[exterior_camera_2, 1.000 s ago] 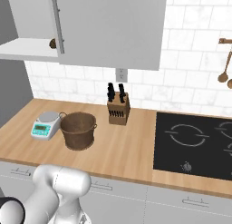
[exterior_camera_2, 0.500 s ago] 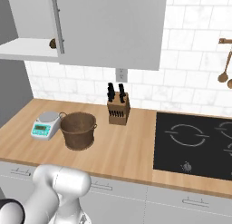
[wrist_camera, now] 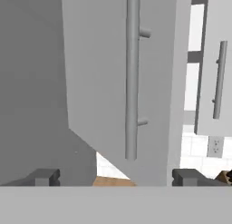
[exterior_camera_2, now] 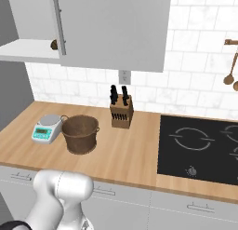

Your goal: Open the cabinet, pick up the bread from the cabinet and place it in the basket. Then move the basket to the dining counter.

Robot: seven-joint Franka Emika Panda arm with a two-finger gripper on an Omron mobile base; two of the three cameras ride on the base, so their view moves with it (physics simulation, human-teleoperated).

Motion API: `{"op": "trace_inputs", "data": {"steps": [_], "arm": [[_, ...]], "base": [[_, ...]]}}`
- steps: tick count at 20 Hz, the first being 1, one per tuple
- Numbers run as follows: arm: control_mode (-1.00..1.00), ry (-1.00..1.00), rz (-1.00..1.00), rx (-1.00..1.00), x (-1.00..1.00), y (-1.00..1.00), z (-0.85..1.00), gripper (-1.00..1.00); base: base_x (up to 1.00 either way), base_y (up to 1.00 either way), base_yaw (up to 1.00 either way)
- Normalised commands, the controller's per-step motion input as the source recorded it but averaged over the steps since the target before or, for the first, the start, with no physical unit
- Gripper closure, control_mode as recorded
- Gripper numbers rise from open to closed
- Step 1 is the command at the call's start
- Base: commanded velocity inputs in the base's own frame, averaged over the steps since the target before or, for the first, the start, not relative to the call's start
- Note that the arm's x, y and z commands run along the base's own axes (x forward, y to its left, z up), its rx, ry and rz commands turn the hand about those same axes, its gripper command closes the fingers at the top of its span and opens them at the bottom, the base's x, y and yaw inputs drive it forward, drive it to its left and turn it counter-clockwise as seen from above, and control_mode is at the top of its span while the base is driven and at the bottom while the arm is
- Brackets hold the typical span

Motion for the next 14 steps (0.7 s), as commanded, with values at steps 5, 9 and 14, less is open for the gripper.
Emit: {"op": "trace_inputs", "data": {"steps": [5,9,14], "arm": [[-1.00,0.00,0.24,0.01,-0.27,-0.96,0.13,-1.00],[-1.00,0.00,0.45,0.07,-0.01,-0.90,0.03,-1.00],[-1.00,0.00,0.58,0.11,0.05,-0.73,0.00,-1.00]], "base": [[0.00,0.00,0.00],[0.00,0.00,0.00],[0.00,0.00,0.00]]}}
